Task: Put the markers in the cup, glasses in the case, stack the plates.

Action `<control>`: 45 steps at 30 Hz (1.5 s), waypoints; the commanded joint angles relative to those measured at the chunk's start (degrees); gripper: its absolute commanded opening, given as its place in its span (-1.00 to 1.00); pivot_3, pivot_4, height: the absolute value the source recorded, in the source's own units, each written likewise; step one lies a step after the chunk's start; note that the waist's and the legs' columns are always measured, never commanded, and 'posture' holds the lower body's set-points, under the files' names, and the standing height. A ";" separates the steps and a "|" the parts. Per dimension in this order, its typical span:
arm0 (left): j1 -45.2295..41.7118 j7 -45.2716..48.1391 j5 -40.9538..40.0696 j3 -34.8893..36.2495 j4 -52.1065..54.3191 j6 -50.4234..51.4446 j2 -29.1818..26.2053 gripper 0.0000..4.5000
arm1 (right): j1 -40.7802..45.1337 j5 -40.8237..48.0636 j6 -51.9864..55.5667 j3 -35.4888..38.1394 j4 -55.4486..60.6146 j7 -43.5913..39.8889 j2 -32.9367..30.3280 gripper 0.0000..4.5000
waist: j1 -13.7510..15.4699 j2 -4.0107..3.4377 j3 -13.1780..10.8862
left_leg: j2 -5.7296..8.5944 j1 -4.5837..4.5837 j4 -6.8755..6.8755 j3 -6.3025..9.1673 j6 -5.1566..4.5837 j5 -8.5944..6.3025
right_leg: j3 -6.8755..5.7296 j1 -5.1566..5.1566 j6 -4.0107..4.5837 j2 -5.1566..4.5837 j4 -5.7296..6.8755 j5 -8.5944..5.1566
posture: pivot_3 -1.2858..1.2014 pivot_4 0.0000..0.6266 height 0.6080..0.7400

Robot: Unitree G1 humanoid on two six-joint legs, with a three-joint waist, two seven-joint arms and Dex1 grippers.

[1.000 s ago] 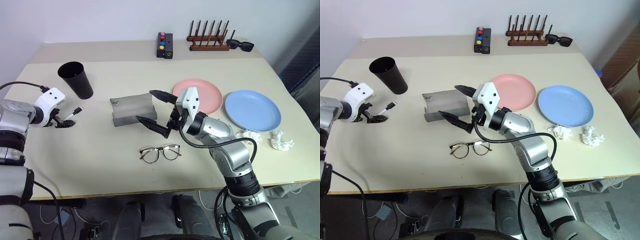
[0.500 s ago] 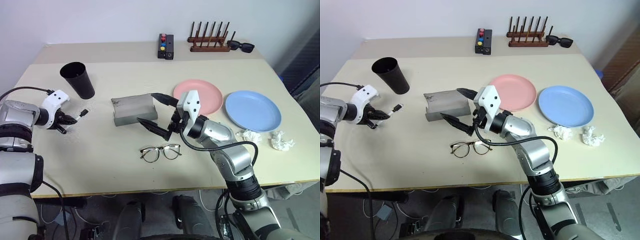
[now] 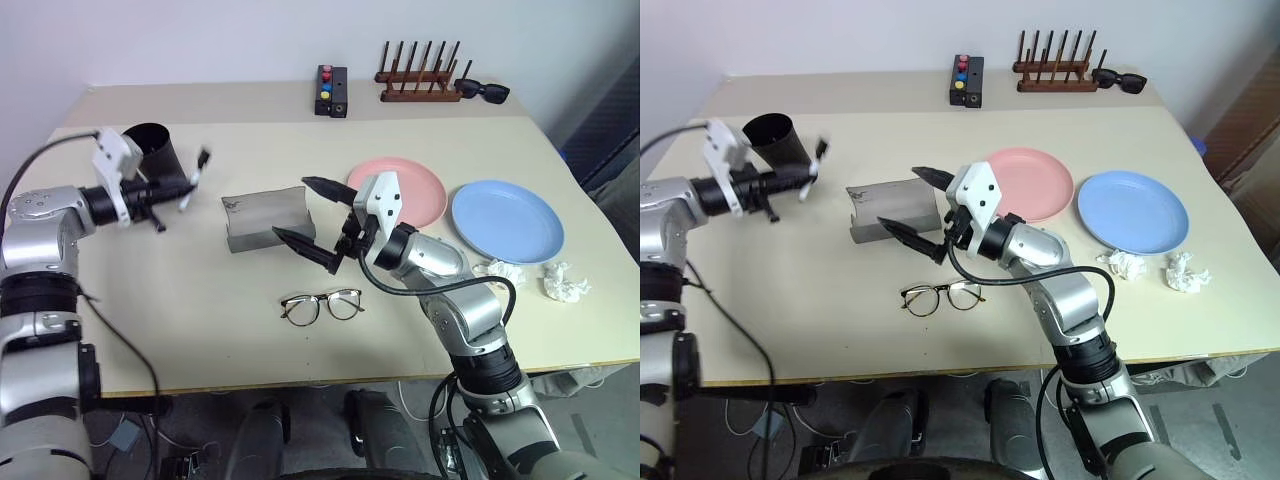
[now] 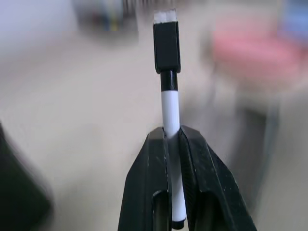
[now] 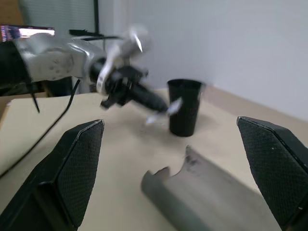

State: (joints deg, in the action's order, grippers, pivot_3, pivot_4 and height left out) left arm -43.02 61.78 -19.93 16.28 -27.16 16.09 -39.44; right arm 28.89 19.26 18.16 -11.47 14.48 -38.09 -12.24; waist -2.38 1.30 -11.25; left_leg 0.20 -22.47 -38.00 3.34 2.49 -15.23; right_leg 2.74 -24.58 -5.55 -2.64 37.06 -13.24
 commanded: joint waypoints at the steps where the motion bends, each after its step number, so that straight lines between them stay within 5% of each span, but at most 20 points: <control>1: -1.62 -10.68 -5.53 6.93 5.56 -0.01 3.44 -0.97 | 1.33 -0.09 -1.83 0.65 0.26 0.32 0.80 1.00 | -0.03 0.00 0.00 | 0.00 0.01 0.00 0.00 0.00 0.00 | 0.00 0.00 0.00 0.00 0.00 0.00 | 0.03 -0.52 0.92; 8: -6.76 -36.88 7.18 6.70 -6.60 -21.16 5.95 -0.97 | 1.70 -0.07 -2.25 0.20 -0.22 0.18 1.55 1.00 | -0.06 0.00 0.00 | 0.11 0.03 0.01 -0.01 0.00 0.00 | 0.00 0.00 0.00 0.08 0.00 0.01 | 0.03 -0.52 0.92; 12: -9.97 -41.92 9.43 5.83 -16.21 -29.97 6.60 -0.97 | 1.80 -0.11 -2.26 -0.02 -0.23 0.10 2.00 1.00 | 0.05 0.01 0.00 | 0.18 0.03 0.01 -0.03 0.01 0.00 | -0.01 0.00 -0.01 0.04 0.00 0.02 | 0.03 -0.52 0.92; 25: -15.41 -42.87 9.60 4.83 -36.75 -42.60 7.68 -0.97 | 1.51 -0.14 -2.66 -0.20 0.83 1.76 3.89 1.00 | -0.03 0.02 0.01 | 0.22 0.00 0.02 -0.01 0.01 0.01 | -0.05 0.01 -0.01 0.05 -0.02 0.02 | 0.03 -0.52 0.92; 45: -15.04 -43.83 9.72 4.62 -40.76 -43.65 8.02 -0.97 | 1.36 0.01 -2.90 -0.64 1.14 1.68 4.29 1.00 | -0.05 0.02 0.01 | 0.22 0.01 0.03 0.00 0.01 0.00 | -0.06 0.01 -0.01 0.05 -0.02 0.02 | 0.03 -0.52 0.92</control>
State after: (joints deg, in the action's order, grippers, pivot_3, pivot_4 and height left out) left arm -56.70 18.25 -10.24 21.05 -68.66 -26.47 -31.06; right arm 29.32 18.82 16.46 -12.15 13.57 -36.34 -8.55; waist -2.43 1.32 -11.24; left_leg 0.42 -22.46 -37.97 3.34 2.50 -15.23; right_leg 2.68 -24.57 -5.57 -2.59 37.04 -13.23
